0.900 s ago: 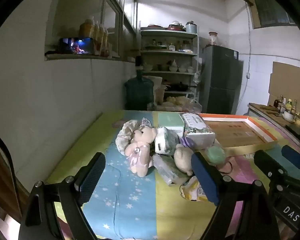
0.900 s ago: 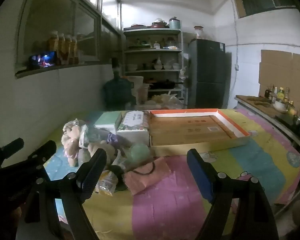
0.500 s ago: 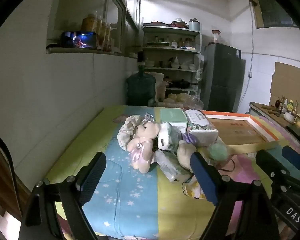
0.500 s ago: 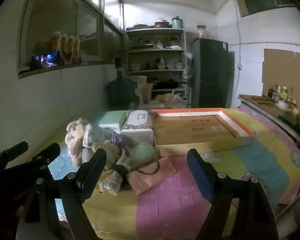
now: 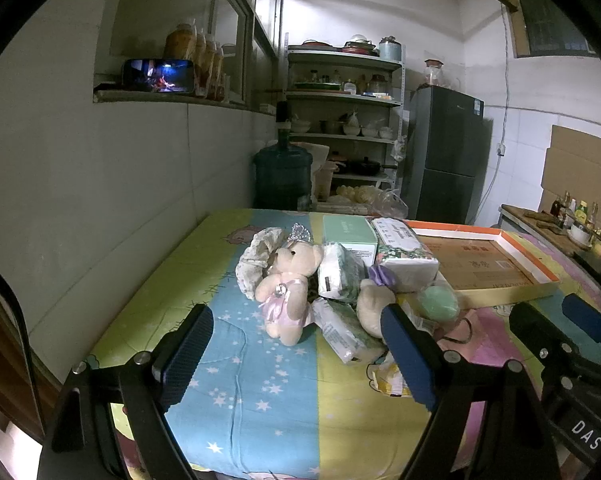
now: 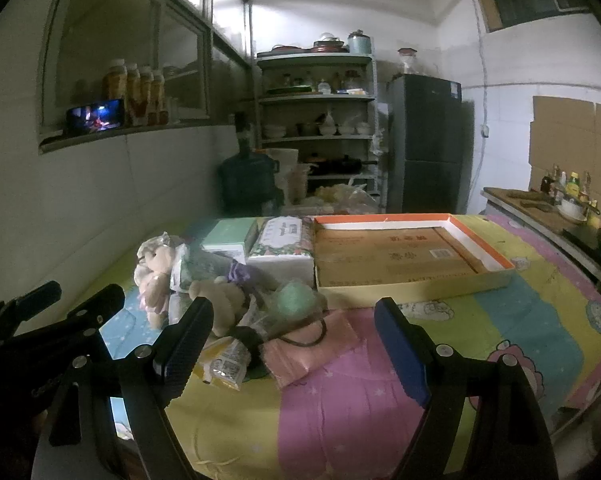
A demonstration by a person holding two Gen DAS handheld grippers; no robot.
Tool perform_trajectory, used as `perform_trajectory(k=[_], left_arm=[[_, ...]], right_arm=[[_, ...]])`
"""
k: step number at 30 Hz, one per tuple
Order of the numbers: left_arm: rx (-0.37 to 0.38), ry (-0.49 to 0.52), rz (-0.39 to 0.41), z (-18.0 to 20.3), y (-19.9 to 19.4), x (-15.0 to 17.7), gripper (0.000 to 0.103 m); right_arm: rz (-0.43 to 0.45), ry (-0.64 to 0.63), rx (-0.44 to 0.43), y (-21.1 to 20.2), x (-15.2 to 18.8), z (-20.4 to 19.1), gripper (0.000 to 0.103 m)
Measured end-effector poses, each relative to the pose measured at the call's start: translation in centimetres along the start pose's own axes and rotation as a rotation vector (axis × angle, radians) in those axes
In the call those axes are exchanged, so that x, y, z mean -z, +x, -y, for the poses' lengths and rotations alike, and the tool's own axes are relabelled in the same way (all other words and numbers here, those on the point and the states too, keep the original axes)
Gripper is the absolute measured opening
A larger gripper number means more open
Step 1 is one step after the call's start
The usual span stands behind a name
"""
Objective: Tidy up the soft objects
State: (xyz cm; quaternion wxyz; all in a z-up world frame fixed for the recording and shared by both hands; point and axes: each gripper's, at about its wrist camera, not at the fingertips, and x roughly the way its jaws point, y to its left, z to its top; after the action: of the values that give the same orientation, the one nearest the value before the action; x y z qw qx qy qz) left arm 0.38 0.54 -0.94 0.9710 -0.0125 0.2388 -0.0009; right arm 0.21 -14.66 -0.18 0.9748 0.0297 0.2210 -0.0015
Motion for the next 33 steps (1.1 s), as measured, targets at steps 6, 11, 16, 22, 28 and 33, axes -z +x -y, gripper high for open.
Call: perform_trajectory(k=[6, 11, 16, 22, 28, 33], left_arm=[[0.0, -0.001, 0.0, -0.01, -0.04, -0.06, 0.086], [-0.001, -0.003, -0.001, -0.01, -0.07, -0.08, 0.086], [0.002, 0.0, -0.001, -0.05, -0.02, -0.15, 0.086], [0.001, 0.001, 0.0, -0.01, 0.05, -0.18, 0.086], [0.003, 0.002, -0.005, 0.07, 0.41, -0.16, 0.086], [0.007, 0.001, -0.006, 0.23, 0.34, -0.17, 0.086]], right_arm=[[-0.002, -0.008, -0.002, 0.11, -0.02, -0.3, 0.084], [-0.002, -0.009, -0.003, 0.05, -0.05, -0.38, 0.084], [-0.002, -0.009, -0.003, 0.02, -0.08, -0.43, 0.084], [-0.001, -0.008, -0.004, 0.0, -0.09, -0.49, 0.084], [-0.004, -0.009, -0.005, 0.06, -0.08, -0.61, 0.084], [-0.005, -0.009, -0.005, 0.06, -0.08, -0.72, 0.084]])
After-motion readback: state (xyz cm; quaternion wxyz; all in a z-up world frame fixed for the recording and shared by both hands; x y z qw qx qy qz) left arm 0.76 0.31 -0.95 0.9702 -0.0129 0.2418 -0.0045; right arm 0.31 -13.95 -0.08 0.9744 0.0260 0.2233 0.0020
